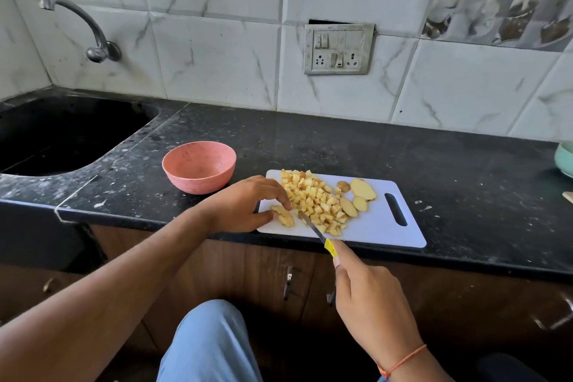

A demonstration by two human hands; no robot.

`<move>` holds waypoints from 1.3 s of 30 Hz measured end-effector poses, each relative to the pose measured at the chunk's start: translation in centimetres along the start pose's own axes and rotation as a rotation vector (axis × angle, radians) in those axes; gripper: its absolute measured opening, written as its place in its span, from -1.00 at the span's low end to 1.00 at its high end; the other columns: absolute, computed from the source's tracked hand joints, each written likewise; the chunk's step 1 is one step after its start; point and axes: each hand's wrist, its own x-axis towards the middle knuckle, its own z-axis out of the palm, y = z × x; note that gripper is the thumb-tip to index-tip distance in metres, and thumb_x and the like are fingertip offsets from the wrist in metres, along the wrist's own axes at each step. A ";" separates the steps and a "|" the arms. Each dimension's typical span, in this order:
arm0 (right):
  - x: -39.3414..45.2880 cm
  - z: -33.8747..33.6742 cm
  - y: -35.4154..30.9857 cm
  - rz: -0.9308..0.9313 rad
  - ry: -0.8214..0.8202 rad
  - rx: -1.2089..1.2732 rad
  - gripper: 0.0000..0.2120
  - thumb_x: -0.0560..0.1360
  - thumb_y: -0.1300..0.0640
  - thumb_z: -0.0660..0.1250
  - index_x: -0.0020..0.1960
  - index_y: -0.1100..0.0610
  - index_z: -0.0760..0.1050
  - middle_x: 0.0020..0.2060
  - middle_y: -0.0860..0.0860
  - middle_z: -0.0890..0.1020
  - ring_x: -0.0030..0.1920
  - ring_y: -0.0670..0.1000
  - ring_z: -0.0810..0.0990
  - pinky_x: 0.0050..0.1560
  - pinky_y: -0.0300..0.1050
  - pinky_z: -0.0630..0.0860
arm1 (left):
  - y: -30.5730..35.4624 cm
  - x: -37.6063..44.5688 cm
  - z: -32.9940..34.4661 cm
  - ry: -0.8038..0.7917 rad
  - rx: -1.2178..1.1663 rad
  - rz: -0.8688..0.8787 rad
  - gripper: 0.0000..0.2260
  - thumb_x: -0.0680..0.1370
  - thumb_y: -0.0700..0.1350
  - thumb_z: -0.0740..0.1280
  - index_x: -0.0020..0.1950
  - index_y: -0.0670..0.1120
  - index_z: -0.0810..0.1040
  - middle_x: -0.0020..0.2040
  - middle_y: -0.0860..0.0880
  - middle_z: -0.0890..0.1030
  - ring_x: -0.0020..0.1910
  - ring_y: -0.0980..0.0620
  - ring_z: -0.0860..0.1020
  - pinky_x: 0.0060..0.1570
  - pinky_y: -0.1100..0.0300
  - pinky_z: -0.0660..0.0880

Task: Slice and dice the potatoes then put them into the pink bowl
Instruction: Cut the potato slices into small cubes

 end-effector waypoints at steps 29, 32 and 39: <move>1.8 1.6 -2.0 -0.026 -0.001 -0.121 -0.58 0.74 -0.07 0.00 0.58 -0.11 0.22 -0.30 -0.12 0.52 -0.32 -0.08 0.53 -0.41 -0.23 0.38 | -0.3 -2.6 2.3 0.218 -0.204 -0.304 -0.73 0.47 0.15 0.61 0.15 0.16 0.78 0.03 0.21 0.68 0.01 0.24 0.63 -0.09 0.38 0.52; 1.9 1.9 -2.8 -0.050 0.019 -0.158 -0.59 0.73 -0.07 -0.03 0.56 -0.12 0.25 -0.34 -0.11 0.47 -0.33 -0.06 0.49 -0.42 -0.23 0.26 | -0.1 -2.6 2.9 0.284 -0.260 -0.352 -0.74 0.44 0.12 0.63 0.10 0.14 0.79 0.00 0.19 0.69 -0.02 0.22 0.63 -0.10 0.36 0.53; 2.3 1.6 -3.5 -0.079 0.033 -0.274 -0.51 0.72 -0.10 -0.04 0.64 -0.09 0.19 -0.36 -0.12 0.45 -0.39 -0.09 0.45 -0.43 -0.25 0.27 | 0.6 -2.7 4.0 0.377 -0.321 -0.415 -0.75 0.43 0.12 0.65 0.08 0.15 0.80 -0.03 0.19 0.69 -0.09 0.16 0.64 -0.14 0.26 0.57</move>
